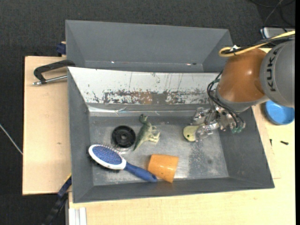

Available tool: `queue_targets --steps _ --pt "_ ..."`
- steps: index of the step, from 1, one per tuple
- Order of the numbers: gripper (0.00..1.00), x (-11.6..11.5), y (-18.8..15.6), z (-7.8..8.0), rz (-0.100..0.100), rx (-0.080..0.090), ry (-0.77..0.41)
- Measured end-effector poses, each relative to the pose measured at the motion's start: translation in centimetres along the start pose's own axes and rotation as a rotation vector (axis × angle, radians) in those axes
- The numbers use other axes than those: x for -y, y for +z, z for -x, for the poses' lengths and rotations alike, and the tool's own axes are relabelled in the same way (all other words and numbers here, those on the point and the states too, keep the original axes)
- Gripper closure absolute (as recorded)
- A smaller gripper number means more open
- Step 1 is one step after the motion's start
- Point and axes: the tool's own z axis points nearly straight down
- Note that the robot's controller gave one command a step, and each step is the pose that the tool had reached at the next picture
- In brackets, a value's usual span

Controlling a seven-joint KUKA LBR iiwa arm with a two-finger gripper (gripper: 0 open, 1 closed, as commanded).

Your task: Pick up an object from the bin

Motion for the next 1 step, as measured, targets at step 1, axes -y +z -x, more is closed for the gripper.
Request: queue_targets --steps 1 --pt "1.00 -0.97 -17.61 -0.60 -0.006 0.014 -0.018"
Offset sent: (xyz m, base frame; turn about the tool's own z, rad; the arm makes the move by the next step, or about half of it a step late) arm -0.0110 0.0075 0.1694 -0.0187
